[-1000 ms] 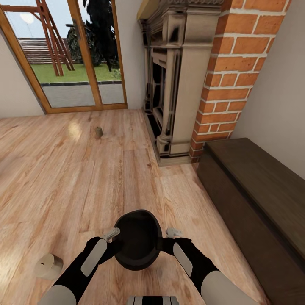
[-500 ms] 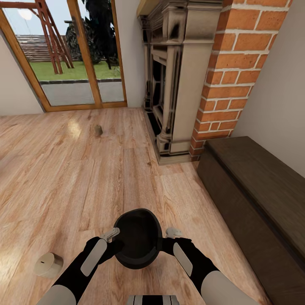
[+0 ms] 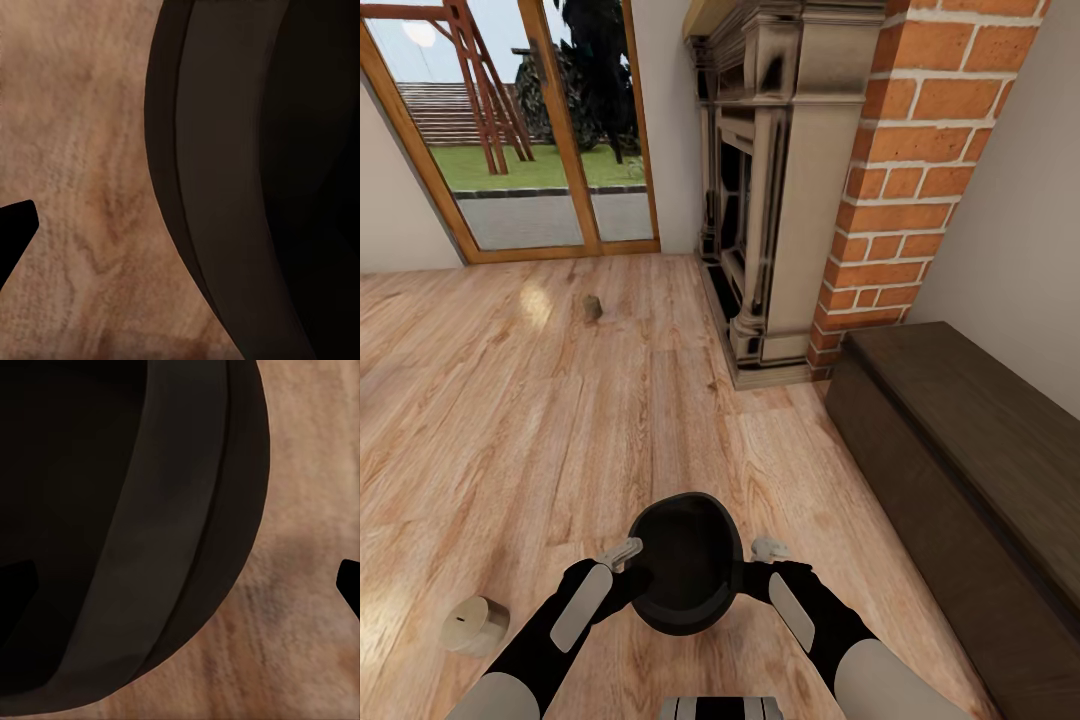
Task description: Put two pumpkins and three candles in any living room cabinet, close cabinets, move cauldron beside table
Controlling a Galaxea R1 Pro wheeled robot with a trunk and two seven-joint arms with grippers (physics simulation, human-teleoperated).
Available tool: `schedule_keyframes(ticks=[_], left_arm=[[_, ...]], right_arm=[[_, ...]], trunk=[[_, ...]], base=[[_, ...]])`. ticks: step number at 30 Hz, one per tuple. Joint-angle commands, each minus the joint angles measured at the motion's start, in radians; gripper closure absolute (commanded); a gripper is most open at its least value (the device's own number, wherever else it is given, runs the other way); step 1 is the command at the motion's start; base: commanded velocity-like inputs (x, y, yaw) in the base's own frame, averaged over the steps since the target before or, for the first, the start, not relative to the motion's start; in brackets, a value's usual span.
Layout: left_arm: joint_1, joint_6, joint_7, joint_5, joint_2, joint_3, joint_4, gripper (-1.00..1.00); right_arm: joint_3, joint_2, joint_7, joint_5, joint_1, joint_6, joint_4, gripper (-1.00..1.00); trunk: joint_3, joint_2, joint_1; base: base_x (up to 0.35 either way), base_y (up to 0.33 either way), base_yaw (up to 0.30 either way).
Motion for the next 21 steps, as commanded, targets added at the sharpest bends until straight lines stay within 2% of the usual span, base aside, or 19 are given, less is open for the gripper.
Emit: schedule_keyframes(ticks=[1, 17, 18, 21], left_arm=[[0.0, 0.0, 0.01, 0.01, 0.0, -0.002, -0.001, -1.0], [0.0, 0.0, 0.01, 0.01, 0.0, -0.002, -0.001, -1.0], [0.0, 0.0, 0.01, 0.01, 0.0, -0.002, -0.001, -1.0], [0.0, 0.0, 0.01, 0.01, 0.0, -0.002, -0.001, -1.0]], right_arm=[[0.001, 0.0, -0.004, -0.004, 0.0, 0.004, -0.001, -1.0], [0.001, 0.0, -0.006, -0.005, 0.0, 0.011, -0.001, -1.0], [0.001, 0.0, -0.006, -0.005, 0.0, 0.011, -0.001, 1.0], [0.001, 0.0, -0.006, -0.005, 0.0, 0.011, -0.001, 1.0]], trunk=[[-0.001, 0.0, 0.0], [-0.001, 0.0, 0.0], [-0.001, 0.0, 0.0], [-0.001, 0.0, 0.0]], base=[[0.0, 0.0, 0.0], [0.0, 0.0, 0.0], [0.0, 0.0, 0.0], [0.0, 0.0, 0.0]])
